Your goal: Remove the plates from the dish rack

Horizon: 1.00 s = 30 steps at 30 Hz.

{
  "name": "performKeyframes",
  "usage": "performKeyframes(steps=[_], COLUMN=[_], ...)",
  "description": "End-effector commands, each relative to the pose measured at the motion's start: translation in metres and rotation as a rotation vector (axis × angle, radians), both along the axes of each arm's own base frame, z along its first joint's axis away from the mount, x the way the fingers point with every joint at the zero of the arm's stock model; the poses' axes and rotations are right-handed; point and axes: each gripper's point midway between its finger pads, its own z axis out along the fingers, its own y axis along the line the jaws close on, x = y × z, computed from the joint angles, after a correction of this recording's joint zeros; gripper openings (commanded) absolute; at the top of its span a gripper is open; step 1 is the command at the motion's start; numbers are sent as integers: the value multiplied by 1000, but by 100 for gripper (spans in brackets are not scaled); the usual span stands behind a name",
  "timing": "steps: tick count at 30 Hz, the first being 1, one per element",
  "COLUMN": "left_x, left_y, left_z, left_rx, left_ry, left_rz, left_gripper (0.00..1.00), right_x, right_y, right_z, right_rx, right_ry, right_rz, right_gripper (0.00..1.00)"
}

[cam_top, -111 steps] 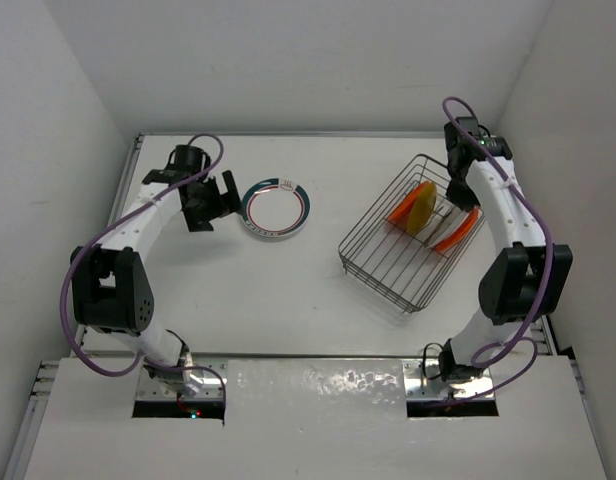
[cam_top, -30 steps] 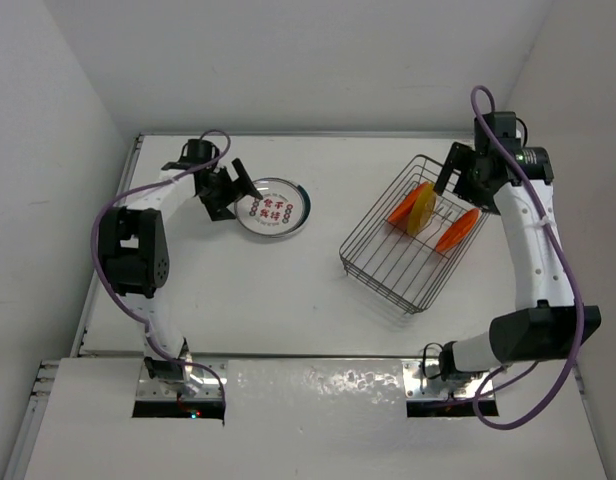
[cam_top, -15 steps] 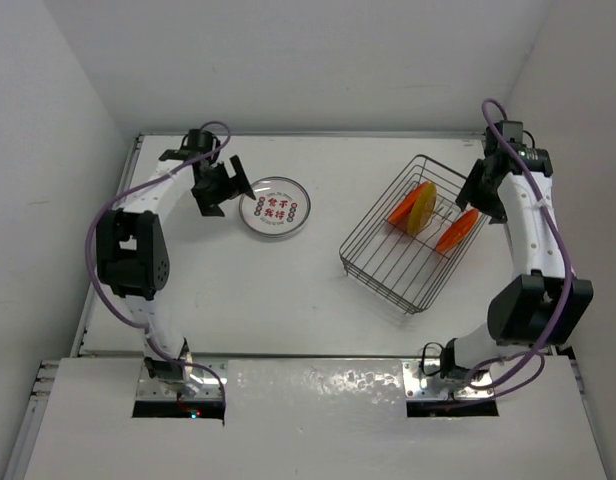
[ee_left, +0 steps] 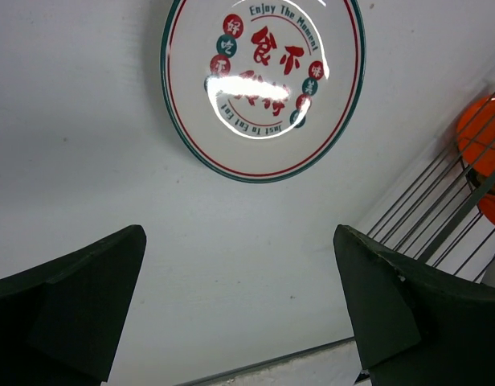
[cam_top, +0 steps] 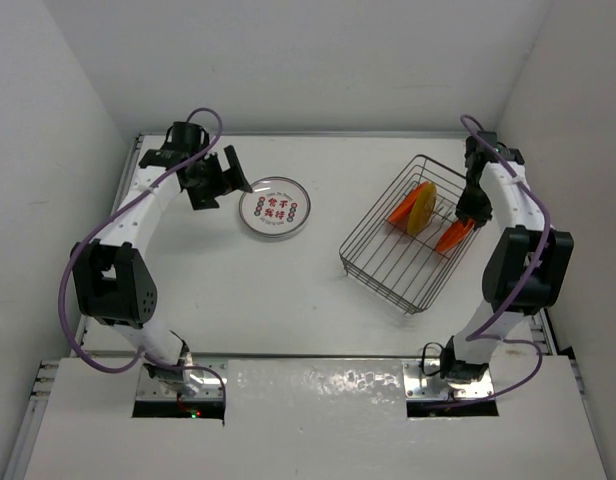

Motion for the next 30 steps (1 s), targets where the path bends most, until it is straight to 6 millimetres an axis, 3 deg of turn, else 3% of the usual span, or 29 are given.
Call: performKeyframes(steps=[1,8,13,18,21,24,26,27,29,30], left_x=[-3,1,7,20,30,36,30,35,21,20], left_y=[-5,-6,-8,-15,-24,-47,-69,-79,-110,-128], left_z=[4,10,23,37,55,84,100,114,131,140], left_rx=[0,-4,-17,-53,-99,-225,-349,-389,-512,-550], left_ry=[-19,-25,-54,-84,-142,-239,-263,-320,-333,-374], left_rz=[-37,-43,-38,-42,-58,-120,-187,-221,-341,-403], left_gripper=[100,100,100,100,100,100,100,100,100,100], right_x=[0,0,3,-1,0,-3,-4,0,15,17], right_y=[-8,-8,-11,-12,-18,-20,-15,-4,17,53], right_z=[-4,0,39,74,115,147,163,166,173,168], right_rx=[-59,-61,-93,-107,-153,-177,-172,-122,-44,119], right_ry=[-5,14,-78,-116,-175,-229,-258,-286,-376,-439], right_rz=[-17,-21,-25,-24,-19,19,73,120,226,339], right_gripper=[27,9,0,0,0,0,0,0,0,0])
